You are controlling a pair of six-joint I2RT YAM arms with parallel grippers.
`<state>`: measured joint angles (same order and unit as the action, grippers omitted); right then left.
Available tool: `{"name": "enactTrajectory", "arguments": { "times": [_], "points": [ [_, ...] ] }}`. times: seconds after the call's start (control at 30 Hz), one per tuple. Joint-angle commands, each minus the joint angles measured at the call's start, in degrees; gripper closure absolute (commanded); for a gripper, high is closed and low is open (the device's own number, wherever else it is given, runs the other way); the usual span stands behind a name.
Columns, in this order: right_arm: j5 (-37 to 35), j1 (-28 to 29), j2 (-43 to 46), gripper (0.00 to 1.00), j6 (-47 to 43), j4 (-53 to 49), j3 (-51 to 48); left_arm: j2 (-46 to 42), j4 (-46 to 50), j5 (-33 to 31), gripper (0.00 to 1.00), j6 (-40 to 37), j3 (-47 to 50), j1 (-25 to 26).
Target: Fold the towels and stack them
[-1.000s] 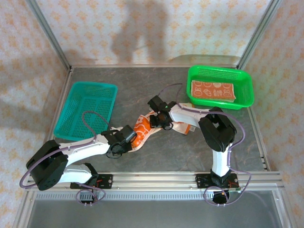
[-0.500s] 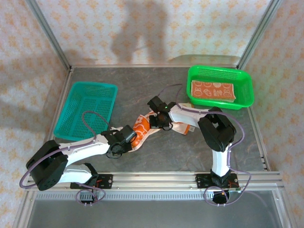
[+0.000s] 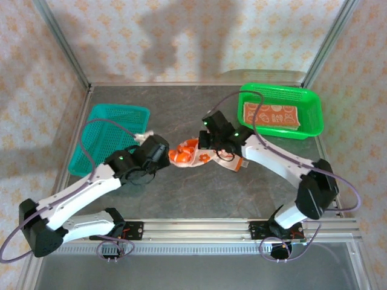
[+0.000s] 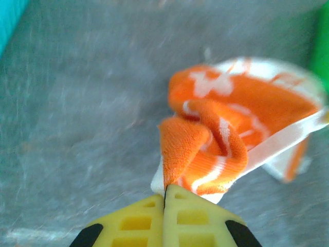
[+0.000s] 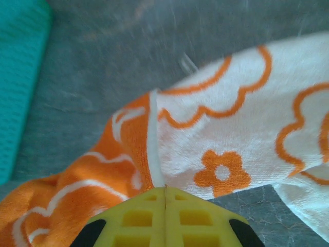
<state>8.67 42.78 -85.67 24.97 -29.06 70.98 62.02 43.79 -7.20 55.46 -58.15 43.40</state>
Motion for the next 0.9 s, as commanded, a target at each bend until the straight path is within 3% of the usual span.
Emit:
{"name": "enactTrajectory", "arguments": {
  "times": [0.0,0.43,0.7,0.87],
  "points": [
    [-5.1,-1.8,5.1,1.0,2.3,-0.4,2.8,-0.8,7.7,-8.8,1.0,-5.1,-9.0,-0.7],
    [-12.6,-6.1,14.1,1.0,0.0,0.1,12.8,14.5,9.9,-7.9,1.0,-19.5,-42.4,-6.2],
    [-13.0,-6.1,19.5,1.0,0.0,2.4,8.4,15.2,6.8,-5.0,1.0,-21.9,-43.6,-6.4],
    [-16.8,-6.1,19.7,1.0,-2.8,3.3,7.6,17.4,11.4,-10.5,1.0,-26.0,-46.4,-6.9]
  ]
}}
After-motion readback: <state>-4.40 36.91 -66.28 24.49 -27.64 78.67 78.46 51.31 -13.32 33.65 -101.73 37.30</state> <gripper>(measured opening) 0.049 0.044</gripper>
